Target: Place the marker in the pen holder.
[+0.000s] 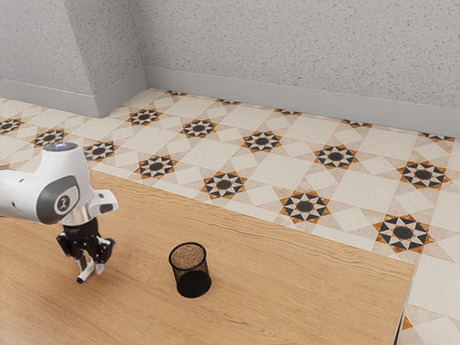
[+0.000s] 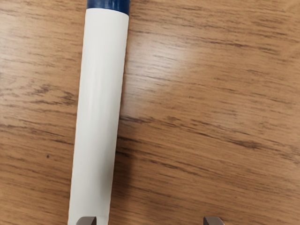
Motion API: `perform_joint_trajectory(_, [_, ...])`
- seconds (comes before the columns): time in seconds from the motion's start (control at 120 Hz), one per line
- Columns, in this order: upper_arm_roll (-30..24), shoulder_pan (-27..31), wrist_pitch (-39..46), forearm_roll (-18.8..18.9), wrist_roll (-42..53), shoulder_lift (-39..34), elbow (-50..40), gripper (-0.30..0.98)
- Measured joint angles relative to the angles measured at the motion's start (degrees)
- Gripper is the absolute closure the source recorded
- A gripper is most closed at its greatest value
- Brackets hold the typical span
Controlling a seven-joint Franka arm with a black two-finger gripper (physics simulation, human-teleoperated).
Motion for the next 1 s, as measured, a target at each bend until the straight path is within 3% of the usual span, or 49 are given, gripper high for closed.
perform_joint_trajectory(0.267, [0.7, 2.6, 0.6, 0.0, 1.2, 1.4, -0.3, 0.46])
perform_joint_trajectory(0.533, [0.7, 8.8, 0.8, -0.1, 1.9, 2.9, 0.0, 0.58])
perform_joint_trajectory(0.725, [0.8, 6.7, 0.9, 0.2, 2.3, 3.5, 0.6, 0.65])
perform_joint_trajectory(0.9, [0.6, 6.9, 0.7, -0.1, 2.8, 5.3, 2.8, 0.61])
perform_joint_trajectory(1.0, [0.7, 7.3, 0.6, 0.0, 3.0, 5.6, 3.2, 0.67])
